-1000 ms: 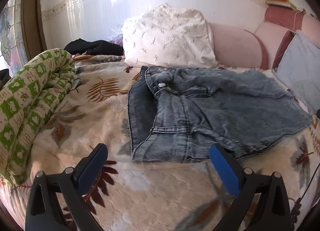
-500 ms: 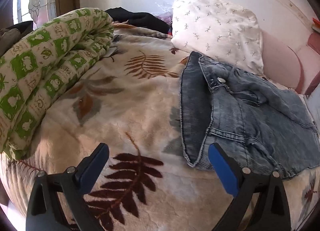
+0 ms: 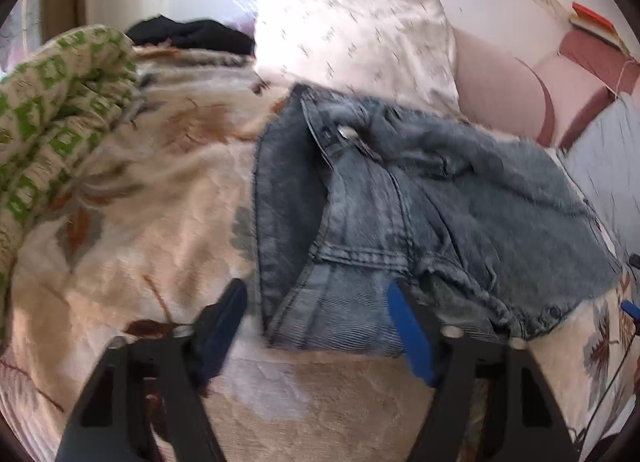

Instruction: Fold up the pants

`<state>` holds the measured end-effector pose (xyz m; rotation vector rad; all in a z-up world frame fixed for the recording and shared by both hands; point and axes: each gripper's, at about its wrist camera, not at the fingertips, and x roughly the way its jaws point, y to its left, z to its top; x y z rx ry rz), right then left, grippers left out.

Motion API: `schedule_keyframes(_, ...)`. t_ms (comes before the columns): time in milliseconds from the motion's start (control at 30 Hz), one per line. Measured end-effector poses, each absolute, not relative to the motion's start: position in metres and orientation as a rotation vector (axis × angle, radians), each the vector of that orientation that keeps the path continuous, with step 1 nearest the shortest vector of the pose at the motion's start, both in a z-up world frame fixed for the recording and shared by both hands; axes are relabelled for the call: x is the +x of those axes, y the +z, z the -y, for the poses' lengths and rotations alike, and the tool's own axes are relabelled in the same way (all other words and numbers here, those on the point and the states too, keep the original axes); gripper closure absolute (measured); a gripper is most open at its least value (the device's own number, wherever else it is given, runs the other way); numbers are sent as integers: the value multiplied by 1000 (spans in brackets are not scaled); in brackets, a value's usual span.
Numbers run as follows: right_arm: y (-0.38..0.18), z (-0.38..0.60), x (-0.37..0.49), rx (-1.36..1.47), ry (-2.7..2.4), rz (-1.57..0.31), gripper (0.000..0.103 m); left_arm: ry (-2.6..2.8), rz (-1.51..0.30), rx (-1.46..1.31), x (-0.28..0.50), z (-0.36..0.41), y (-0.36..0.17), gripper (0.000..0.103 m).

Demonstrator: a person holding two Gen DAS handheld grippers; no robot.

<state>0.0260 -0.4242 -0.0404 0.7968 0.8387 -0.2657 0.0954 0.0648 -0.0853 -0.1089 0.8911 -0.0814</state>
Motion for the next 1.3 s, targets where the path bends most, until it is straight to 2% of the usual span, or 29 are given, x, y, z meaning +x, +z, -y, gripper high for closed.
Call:
schedule_keyframes(33,-41,424,26,792,-272,-842,5,-98,-907,-118,95,-63,-87,44)
schedule_keyframes(567,-45,434,24,849,-267,-836,6,-146,-898,-87,88,-53,-84,45)
schedule_keyframes(633,-49,442,23,897,-261,-829,6,-167,-905,-83,89,-50,-87,64)
schedule_keyframes(733,-59,458,22,1017,-238,-814,6,-202,-893,-58,87,-45,-85,88)
schedule_keyframes(833,-67,466,23,1087,-240,-804,8,-214,-903,-49,88,-43,-87,99)
schedule_keyframes(900,-70,469,27,1093,-248,-813,10,-224,-901,-58,87,-43,-85,102)
schedule_keyframes(1000,-71,471,33,1083,-255,-803,13,-254,-899,-68,85,-42,-82,102)
schedule_keyframes(1067,-72,469,38,1064,-259,-805,16,-259,-890,-55,83,-39,-80,102)
schedule_keyframes(1167,-72,466,46,1006,-296,-820,32,-264,-880,-40,80,-39,-77,102)
schedule_keyframes(1233,-72,466,50,962,-330,-834,53,-265,-873,-32,77,-40,-74,102)
schedule_keyframes(1267,-74,468,50,956,-338,-833,58,-265,-870,-32,76,-41,-72,102)
schedule_keyframes(1300,-74,469,50,946,-348,-834,69,-266,-868,-37,74,-43,-70,102)
